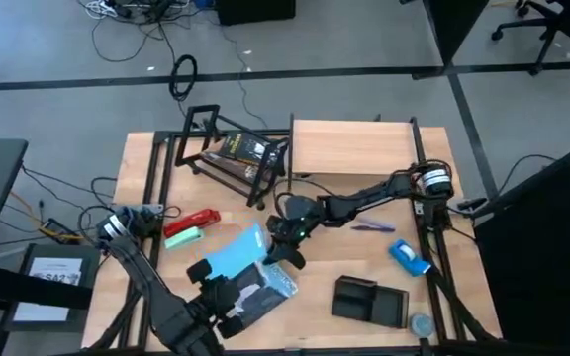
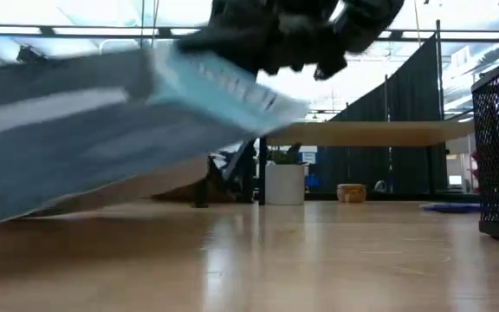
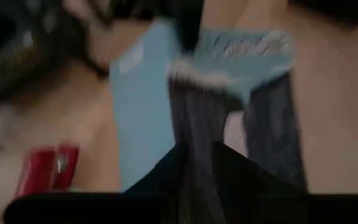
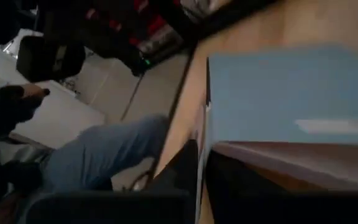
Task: Stock shelves
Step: Adjust the blue book on the table
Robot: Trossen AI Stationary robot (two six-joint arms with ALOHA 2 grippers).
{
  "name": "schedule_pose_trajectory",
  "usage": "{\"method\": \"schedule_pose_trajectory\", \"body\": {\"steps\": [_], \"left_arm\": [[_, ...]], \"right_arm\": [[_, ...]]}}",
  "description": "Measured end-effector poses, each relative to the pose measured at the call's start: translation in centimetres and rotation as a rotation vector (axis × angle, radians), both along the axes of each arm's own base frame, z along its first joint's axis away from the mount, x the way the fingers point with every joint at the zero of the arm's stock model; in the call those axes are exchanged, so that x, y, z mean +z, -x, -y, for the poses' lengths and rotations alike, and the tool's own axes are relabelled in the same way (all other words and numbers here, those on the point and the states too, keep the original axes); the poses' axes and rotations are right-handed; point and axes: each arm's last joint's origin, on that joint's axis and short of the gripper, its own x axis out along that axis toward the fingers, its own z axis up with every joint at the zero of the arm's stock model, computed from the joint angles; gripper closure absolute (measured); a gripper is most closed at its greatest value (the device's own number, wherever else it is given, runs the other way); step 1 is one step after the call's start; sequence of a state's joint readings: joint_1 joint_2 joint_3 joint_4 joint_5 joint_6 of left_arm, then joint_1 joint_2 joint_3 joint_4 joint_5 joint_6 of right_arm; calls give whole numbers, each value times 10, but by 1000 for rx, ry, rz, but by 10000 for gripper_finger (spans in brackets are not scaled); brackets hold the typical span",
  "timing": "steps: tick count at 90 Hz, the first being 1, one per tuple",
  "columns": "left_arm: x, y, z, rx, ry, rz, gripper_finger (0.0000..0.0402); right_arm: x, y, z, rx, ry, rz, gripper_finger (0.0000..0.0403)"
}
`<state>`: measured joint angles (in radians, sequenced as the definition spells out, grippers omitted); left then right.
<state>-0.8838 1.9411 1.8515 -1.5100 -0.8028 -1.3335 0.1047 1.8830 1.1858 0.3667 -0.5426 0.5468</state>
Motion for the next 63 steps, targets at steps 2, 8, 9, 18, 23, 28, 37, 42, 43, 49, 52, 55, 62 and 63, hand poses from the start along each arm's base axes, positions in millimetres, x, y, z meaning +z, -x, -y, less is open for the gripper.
{"method": "schedule_pose_trajectory", "body": {"steps": [2, 8, 9, 18, 23, 28, 37, 42, 43, 49, 52, 55, 62, 63], "left_arm": [[2, -1, 0, -12, -11, 14, 336], [5, -4, -1, -25, -35, 40, 312], [5, -5, -1, -24, -36, 44, 307], [2, -11, -5, -2, -43, 64, 252], [-2, -17, -8, 16, -40, 83, 219], [-8, -24, -10, 33, -28, 110, 187], [-20, -36, -14, 65, 0, 165, 137], [-29, -42, -17, 83, 20, 187, 114], [-31, -44, -18, 87, 23, 190, 109], [-42, -50, -21, 110, 42, 208, 88], [-47, -52, -24, 125, 50, 216, 79], [-52, -54, -27, 149, 62, 227, 73], [-62, -58, -34, 187, 85, 229, 69], [-63, -59, -35, 190, 89, 226, 70]], "right_arm": [[5, 2, -1, -5, 5, 5, 403], [22, 11, -7, -14, 22, 18, 403], [24, 12, -7, -15, 27, 20, 403], [44, 26, -16, -39, 65, 27, 403], [53, 33, -20, -60, 95, 40, 403], [59, 39, -24, -77, 130, 43, 403], [62, 43, -30, -87, 155, 49, 403], [62, 43, -32, -80, 156, 50, 403], [62, 44, -32, -79, 156, 50, 403], [61, 43, -34, -75, 157, 47, 403], [60, 43, -35, -79, 160, 44, 403], [60, 43, -35, -84, 163, 40, 403], [59, 43, -35, -93, 176, 37, 403], [59, 43, -35, -93, 176, 36, 403]]}}
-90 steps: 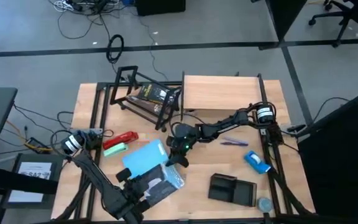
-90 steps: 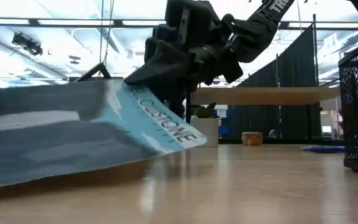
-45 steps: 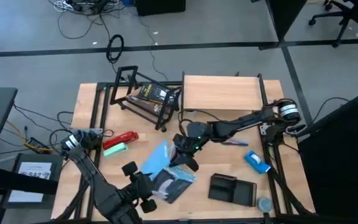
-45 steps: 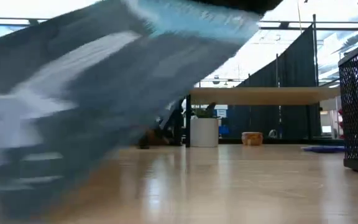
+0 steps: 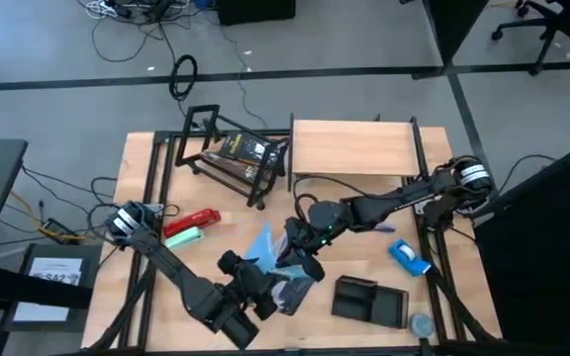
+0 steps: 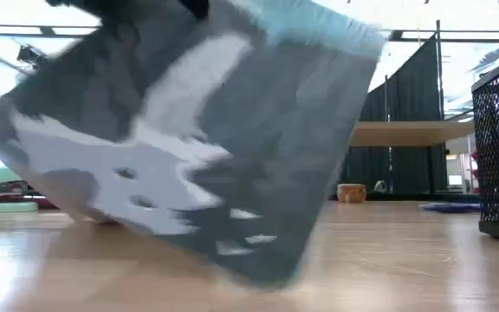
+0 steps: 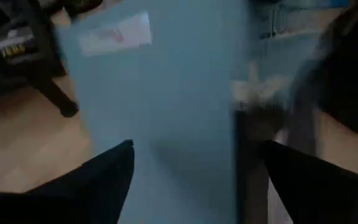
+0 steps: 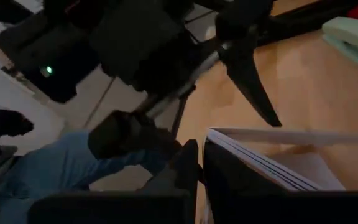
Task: Stock shelves
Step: Adjust the blue book on the table
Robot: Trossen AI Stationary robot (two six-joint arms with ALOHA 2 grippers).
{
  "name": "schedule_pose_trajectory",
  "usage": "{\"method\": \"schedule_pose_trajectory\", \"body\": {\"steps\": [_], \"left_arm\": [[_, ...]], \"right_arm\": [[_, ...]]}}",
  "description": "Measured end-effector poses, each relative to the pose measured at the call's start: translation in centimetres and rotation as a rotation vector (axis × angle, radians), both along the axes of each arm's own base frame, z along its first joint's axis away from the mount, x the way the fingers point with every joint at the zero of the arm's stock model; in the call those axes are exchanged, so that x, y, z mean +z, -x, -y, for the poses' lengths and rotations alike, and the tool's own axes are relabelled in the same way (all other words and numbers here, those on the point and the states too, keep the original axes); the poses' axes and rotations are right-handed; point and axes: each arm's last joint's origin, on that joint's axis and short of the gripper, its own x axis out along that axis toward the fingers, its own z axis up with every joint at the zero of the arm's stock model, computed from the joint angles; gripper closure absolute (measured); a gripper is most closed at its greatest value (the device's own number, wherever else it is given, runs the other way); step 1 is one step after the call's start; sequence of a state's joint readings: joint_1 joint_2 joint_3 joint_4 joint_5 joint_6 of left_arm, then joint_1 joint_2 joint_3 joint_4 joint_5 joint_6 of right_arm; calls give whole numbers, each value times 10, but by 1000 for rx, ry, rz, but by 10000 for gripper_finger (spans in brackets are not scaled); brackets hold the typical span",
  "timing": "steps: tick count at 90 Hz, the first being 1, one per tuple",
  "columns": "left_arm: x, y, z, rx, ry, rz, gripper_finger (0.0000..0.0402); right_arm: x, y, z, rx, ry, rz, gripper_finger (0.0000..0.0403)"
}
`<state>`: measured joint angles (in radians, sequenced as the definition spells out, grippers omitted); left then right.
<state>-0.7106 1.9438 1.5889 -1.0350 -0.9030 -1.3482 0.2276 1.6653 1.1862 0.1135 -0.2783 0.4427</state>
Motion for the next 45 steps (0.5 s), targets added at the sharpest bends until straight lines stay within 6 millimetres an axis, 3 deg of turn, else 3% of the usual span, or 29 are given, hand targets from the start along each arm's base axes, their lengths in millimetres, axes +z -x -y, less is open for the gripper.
{"method": "schedule_pose_trajectory", "body": {"steps": [7, 15, 35, 45], "left_arm": [[-7, -2, -5, 7, 15, -31, 87], [-7, -6, -7, -7, 19, -41, 138], [2, -10, -5, -89, -22, -72, 370], [14, -12, -1, -110, -19, -61, 392]], "right_arm": [[0, 0, 0, -3, 1, 0, 403], [0, 0, -1, 1, 1, 3, 403], [8, 3, -8, 29, 16, 69, 403], [24, 14, -13, 59, 34, 121, 403]]}}
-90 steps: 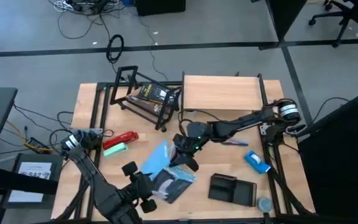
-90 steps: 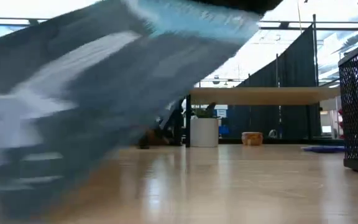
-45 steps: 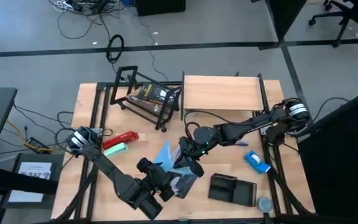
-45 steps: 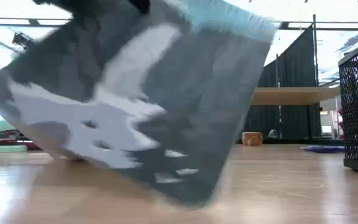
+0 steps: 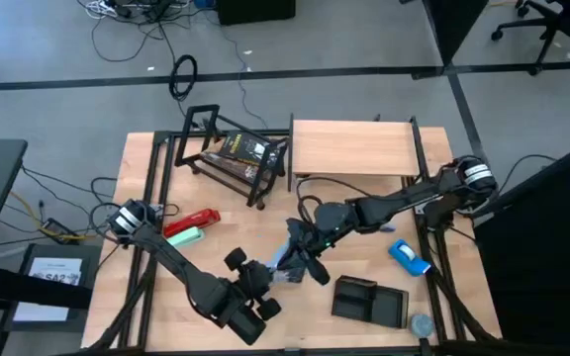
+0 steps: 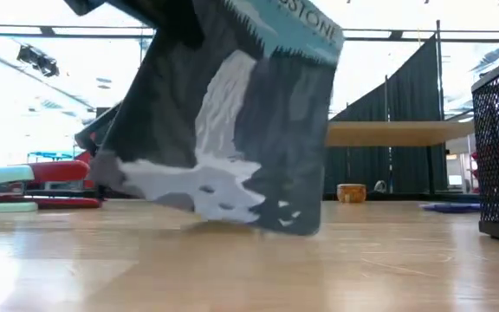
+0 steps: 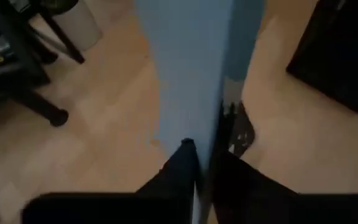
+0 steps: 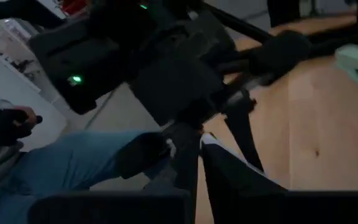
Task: Stock shelves
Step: Adjust the blue book on the table
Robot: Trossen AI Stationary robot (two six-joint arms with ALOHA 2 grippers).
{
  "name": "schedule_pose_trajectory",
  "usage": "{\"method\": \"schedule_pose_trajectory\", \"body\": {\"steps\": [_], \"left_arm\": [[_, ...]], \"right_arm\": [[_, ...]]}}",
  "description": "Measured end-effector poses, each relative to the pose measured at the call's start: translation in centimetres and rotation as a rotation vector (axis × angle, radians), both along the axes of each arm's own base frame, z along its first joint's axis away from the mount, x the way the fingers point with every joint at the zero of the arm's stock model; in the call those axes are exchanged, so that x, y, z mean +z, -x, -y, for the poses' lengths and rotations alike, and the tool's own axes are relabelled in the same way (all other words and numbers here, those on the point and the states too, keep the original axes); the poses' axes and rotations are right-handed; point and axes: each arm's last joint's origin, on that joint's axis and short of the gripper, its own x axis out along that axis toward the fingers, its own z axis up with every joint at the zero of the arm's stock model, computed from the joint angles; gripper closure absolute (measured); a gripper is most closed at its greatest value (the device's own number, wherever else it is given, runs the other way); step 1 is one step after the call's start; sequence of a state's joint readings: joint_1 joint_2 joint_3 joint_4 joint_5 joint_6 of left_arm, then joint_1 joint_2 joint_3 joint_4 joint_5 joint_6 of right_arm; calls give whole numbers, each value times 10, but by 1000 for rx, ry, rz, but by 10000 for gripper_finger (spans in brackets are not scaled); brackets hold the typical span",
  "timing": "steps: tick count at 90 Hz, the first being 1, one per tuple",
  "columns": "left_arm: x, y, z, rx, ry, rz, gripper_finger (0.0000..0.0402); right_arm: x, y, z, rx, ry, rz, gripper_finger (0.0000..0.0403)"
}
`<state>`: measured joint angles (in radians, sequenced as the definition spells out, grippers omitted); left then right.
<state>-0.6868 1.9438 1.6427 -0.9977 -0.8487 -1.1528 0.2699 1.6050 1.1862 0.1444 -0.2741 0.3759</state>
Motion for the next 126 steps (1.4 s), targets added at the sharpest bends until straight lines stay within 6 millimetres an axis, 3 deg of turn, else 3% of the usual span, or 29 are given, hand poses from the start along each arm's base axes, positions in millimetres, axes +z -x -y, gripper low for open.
{"method": "schedule_pose_trajectory", "body": {"steps": [9, 22, 37, 57, 72, 80, 92, 98, 106, 118, 126], "left_arm": [[14, 0, 9, -29, 66, 19, 396], [26, 0, 22, -83, 254, 6, 398], [18, -9, 15, -85, 297, -19, 400], [-27, -35, -22, -145, 462, -35, 401], [-45, -19, -51, -139, 594, 101, 401], [-35, -4, -60, -167, 686, 264, 401], [11, 19, -59, -319, 803, 686, 401], [19, 30, -59, -383, 817, 806, 401], [-1, 39, -63, -344, 813, 768, 401], [-68, 51, -78, -123, 814, 579, 401], [-96, 62, -83, -38, 903, 548, 401]], "right_arm": [[30, 22, -6, 53, 13, 104, 398], [77, 69, -14, 60, 71, 272, 387], [112, 119, -27, 10, 136, 432, 380], [113, 147, -52, -26, 215, 419, 381], [100, 150, -67, -43, 282, 351, 382], [96, 151, -73, -41, 302, 334, 382], [94, 152, -77, -32, 308, 329, 382], [94, 151, -76, -42, 311, 332, 382], [94, 151, -76, -52, 315, 332, 382], [94, 151, -76, -56, 310, 330, 382], [95, 151, -76, -58, 302, 330, 382]]}}
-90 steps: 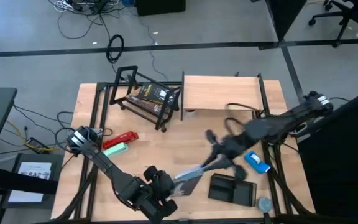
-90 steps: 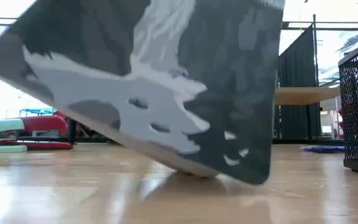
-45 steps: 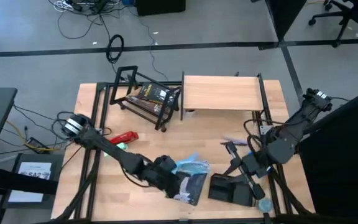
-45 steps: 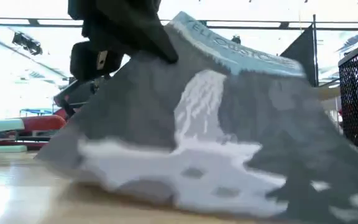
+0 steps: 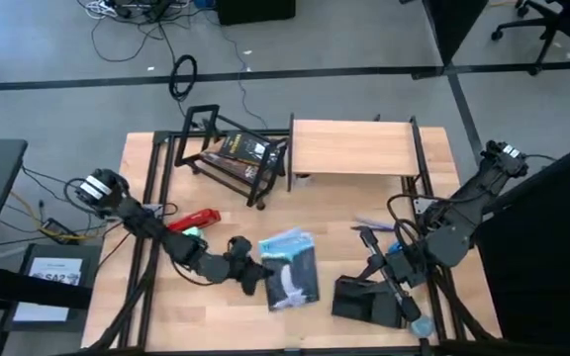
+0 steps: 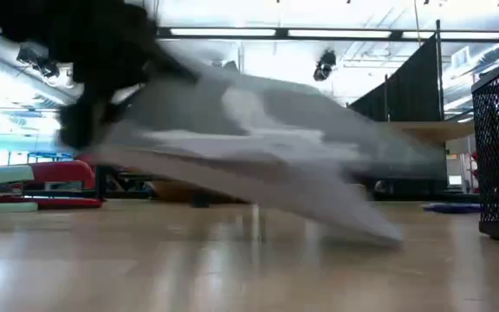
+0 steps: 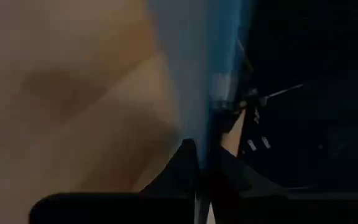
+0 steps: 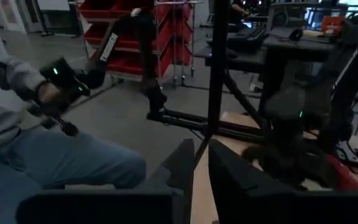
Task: Stock shelves
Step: Adjust the blue book on the table
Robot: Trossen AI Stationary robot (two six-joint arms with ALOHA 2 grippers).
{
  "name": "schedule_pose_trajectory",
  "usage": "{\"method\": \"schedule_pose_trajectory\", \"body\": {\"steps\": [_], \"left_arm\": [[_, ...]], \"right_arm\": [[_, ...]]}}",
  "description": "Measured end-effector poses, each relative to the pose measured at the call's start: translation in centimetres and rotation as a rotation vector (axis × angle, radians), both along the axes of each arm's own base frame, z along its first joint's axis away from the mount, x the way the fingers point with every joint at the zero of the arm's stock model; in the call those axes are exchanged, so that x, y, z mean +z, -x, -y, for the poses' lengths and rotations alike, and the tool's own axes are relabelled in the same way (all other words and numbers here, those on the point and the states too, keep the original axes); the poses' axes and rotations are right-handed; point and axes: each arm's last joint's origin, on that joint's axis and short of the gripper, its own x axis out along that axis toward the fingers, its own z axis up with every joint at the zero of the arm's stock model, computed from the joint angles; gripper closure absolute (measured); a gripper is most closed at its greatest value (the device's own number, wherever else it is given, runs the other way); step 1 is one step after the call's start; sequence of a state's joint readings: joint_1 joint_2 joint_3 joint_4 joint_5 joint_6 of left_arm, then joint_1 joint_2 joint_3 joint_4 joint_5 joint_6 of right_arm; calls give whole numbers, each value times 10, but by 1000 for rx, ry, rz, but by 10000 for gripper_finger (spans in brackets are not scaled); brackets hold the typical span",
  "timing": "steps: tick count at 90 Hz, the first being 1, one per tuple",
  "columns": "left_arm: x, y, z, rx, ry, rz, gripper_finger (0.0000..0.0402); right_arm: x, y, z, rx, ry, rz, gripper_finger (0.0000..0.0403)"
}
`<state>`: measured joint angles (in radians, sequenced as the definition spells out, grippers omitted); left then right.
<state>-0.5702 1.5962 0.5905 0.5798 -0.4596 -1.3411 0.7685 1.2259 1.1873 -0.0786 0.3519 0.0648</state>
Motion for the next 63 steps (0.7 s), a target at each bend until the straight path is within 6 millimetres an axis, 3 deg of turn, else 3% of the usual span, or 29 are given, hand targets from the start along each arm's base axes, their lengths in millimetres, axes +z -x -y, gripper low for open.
{"method": "schedule_pose_trajectory", "body": {"steps": [7, 13, 28, 51, 63], "left_arm": [[-22, 9, -6, 29, 38, -67, 401], [-29, 14, -10, 49, 56, -93, 398], [-30, 17, -11, 62, 48, -85, 371], [-21, 11, -11, -52, 54, -23, 255], [-17, 9, -15, -120, 96, -24, 221]], "right_arm": [[0, 0, 0, 0, -3, 1, 382], [0, 0, 0, 0, -2, 0, 382], [1, -1, 1, -3, -5, 3, 382], [1, -1, 1, -6, -14, 1, 382], [1, -1, 1, -6, -15, 2, 382]]}}
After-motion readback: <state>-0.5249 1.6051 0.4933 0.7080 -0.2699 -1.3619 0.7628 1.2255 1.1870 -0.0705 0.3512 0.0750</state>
